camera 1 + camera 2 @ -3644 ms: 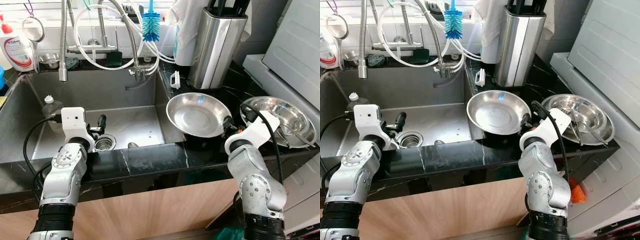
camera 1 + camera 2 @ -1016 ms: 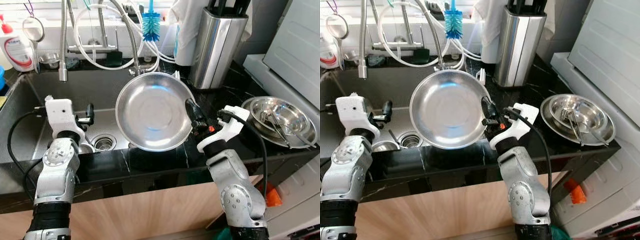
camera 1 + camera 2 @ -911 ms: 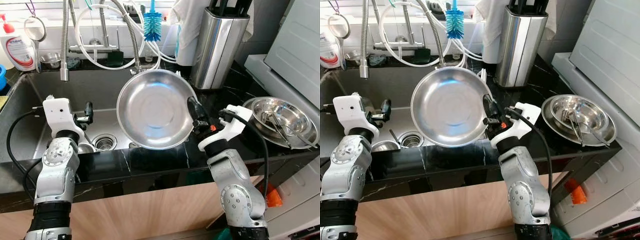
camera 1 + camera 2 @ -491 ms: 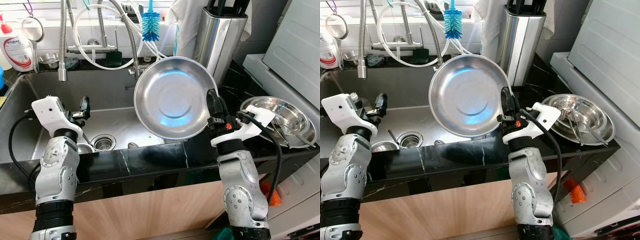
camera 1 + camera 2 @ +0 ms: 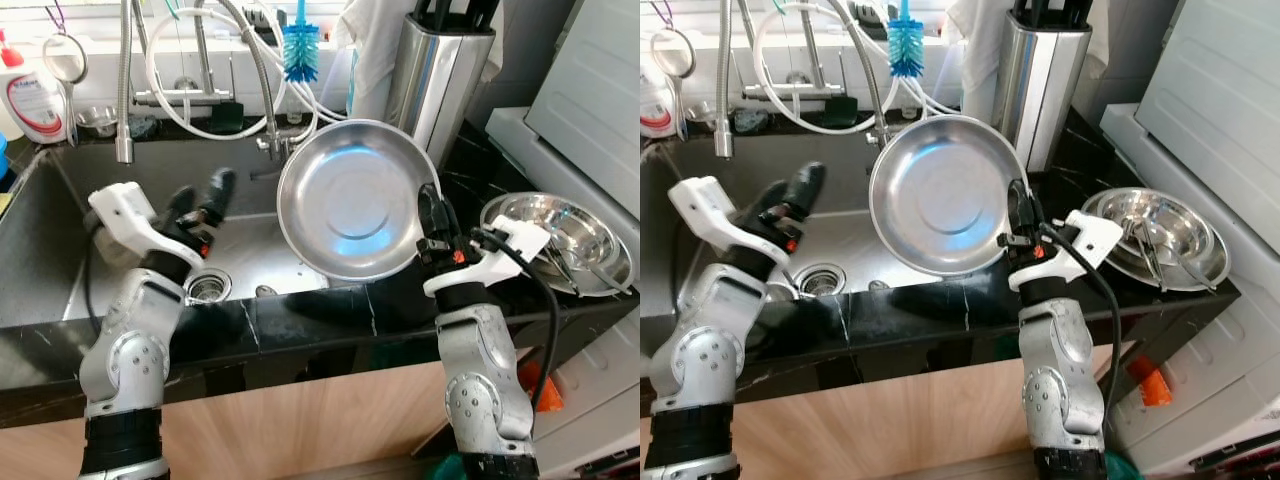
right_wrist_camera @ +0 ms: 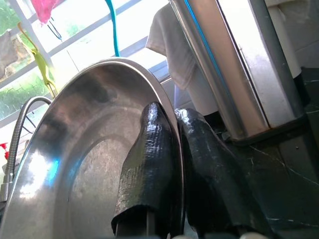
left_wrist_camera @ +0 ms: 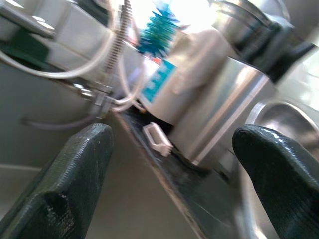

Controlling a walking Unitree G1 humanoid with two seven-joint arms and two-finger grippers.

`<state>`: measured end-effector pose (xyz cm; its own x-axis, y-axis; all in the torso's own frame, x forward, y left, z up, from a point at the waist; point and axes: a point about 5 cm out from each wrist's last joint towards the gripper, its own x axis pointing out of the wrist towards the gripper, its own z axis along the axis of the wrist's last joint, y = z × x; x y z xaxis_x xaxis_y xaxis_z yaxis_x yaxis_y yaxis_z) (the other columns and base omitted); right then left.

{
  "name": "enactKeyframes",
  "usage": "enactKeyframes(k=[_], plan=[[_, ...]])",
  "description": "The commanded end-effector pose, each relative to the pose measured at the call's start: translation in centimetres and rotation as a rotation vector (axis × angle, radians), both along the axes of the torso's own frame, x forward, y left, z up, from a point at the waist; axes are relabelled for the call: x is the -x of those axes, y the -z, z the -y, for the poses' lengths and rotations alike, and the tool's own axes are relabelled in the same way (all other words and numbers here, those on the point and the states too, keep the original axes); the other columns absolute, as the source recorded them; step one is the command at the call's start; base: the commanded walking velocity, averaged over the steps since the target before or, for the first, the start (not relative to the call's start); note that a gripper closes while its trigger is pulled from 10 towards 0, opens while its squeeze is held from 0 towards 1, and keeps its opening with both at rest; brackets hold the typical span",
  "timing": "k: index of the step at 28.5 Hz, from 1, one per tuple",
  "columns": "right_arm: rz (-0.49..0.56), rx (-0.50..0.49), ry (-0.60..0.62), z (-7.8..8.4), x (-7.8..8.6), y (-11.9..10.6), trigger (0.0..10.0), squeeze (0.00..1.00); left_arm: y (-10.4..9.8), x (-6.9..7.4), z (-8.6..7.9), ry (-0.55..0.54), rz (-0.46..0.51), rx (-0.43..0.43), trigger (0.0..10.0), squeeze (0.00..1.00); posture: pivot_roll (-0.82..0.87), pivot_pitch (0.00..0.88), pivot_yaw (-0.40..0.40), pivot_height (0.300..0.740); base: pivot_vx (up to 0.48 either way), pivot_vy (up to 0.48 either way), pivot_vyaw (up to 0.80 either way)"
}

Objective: Kitchen organization

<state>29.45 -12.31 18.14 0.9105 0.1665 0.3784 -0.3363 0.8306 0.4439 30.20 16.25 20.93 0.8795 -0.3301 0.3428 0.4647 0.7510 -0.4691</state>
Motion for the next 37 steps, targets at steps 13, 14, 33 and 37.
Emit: enactKeyframes(k=[13,14,33,37], plan=[[0.001,0.012,-0.021,-0.4,0.0,0.0,10.0,0.00,-0.3,1.5,2.3,0.184,0.030,-0.150,10.0,0.00,0.07,0.000,-0.039,0.740,0.000,0.000,0.00],[0.001,0.012,-0.021,-0.4,0.0,0.0,10.0,0.00,-0.3,1.5,2.3,0.184,0.030,-0.150,10.0,0.00,0.07,0.000,-0.039,0.740,0.000,0.000,0.00],[0.003,0.029,-0.074,-1.2,0.1,-0.3,10.0,0.00,0.4,1.7,2.7,0.183,0.006,-0.217,0.0,0.00,0.07,0.003,-0.039,0.740,0.000,0.000,0.00],[0.012,0.031,-0.081,-1.4,0.1,-0.5,10.0,0.00,0.5,1.6,2.7,0.182,0.006,-0.230,0.0,0.00,0.07,0.005,-0.038,0.740,0.000,0.000,0.00]])
